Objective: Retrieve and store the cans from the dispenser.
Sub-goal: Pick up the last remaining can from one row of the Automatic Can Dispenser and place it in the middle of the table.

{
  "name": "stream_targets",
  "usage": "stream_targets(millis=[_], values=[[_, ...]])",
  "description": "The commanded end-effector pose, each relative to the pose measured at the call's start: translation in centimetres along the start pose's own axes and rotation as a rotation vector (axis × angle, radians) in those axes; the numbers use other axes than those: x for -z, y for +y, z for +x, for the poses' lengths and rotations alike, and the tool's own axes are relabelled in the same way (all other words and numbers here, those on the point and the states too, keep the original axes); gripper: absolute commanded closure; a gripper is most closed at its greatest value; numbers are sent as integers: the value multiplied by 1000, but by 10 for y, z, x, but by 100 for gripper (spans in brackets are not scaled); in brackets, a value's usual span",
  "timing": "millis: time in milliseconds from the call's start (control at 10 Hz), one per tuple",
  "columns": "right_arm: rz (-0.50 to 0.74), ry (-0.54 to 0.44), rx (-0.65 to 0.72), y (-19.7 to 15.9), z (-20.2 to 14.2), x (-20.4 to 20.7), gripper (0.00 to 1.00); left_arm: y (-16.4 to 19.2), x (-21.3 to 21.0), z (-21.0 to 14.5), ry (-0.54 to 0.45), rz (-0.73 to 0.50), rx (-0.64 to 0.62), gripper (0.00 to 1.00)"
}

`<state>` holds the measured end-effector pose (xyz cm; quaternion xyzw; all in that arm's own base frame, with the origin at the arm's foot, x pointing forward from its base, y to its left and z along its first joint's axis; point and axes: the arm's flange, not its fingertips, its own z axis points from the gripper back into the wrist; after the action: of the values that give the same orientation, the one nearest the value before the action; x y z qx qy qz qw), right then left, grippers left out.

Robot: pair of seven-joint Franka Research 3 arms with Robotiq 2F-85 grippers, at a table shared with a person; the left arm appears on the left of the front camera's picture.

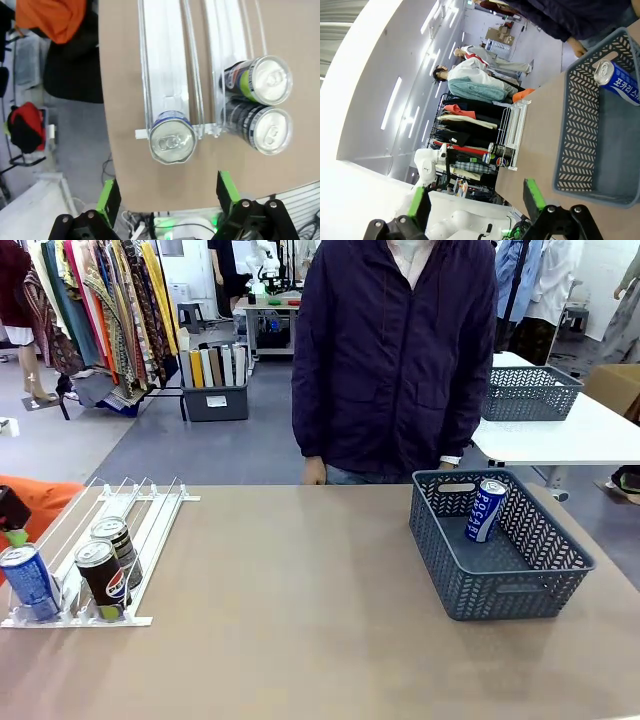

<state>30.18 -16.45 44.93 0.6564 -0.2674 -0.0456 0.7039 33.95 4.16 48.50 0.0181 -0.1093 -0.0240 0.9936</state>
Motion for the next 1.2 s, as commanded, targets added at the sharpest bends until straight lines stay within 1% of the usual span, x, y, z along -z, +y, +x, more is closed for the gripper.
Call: stream_targets(millis=[0,100,200,300,500,800,1100], values=[[10,-8,-5,4,3,1,0,4,-6,-2,-44,-79,11,0],[10,-8,-5,4,3,1,0,4,-6,-2,-44,-79,11,0],[10,-8,-5,4,3,1,0,1,-3,0,-17,-29,-3,0],[10,-8,-5,4,3,1,0,-2,5,2,17,-61,29,0],[10,-8,-5,4,3,1,0,-3,27,10,68,-64,11,0],[10,-8,-5,4,3,1,0,-1,58,20,127,-31,-59,0],[10,-8,-5,4,3,1,0,-4,76,29,183,-41,-62,0]])
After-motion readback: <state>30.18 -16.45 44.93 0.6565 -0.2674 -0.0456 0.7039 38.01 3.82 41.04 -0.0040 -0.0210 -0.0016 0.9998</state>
